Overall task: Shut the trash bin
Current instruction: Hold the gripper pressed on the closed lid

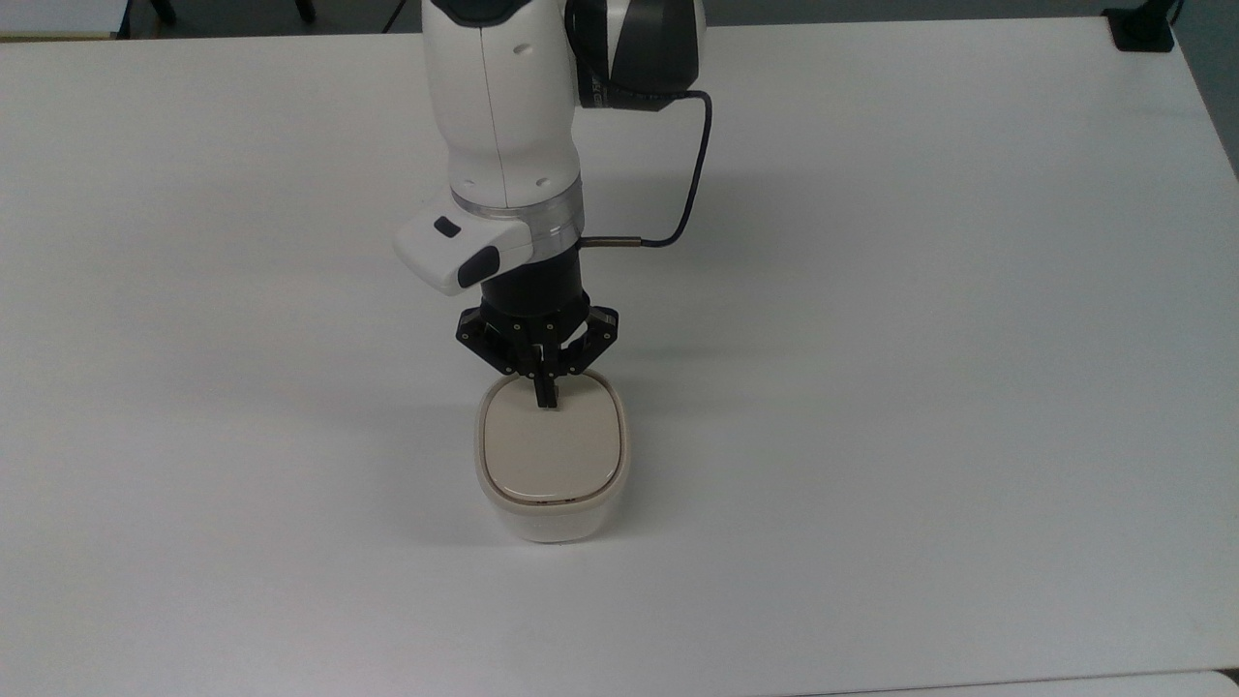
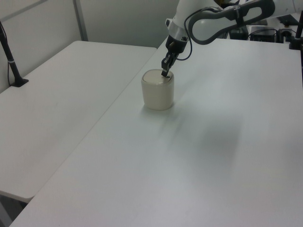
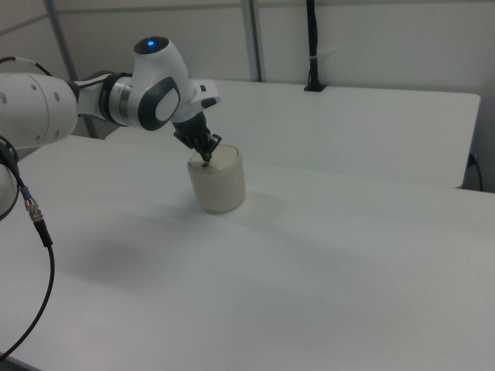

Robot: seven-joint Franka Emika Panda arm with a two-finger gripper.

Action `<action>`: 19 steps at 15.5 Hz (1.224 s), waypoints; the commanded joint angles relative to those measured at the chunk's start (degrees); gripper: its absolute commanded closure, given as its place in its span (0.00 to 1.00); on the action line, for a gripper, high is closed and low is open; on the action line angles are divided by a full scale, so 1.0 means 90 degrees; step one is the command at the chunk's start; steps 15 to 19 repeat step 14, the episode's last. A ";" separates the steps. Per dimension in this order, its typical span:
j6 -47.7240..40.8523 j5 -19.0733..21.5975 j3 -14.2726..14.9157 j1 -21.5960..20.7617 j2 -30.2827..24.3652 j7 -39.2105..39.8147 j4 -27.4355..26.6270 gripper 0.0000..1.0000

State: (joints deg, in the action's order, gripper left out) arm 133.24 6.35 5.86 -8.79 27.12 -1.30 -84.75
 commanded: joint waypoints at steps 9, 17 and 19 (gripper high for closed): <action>-0.3454 -0.0384 0.0042 0.0370 -0.2562 -0.0002 -0.1354 0.00; -0.3867 -0.0491 0.0051 0.0449 -0.2769 -0.0003 -0.1335 0.00; -0.3867 -0.0491 0.0051 0.0449 -0.2769 -0.0003 -0.1335 0.00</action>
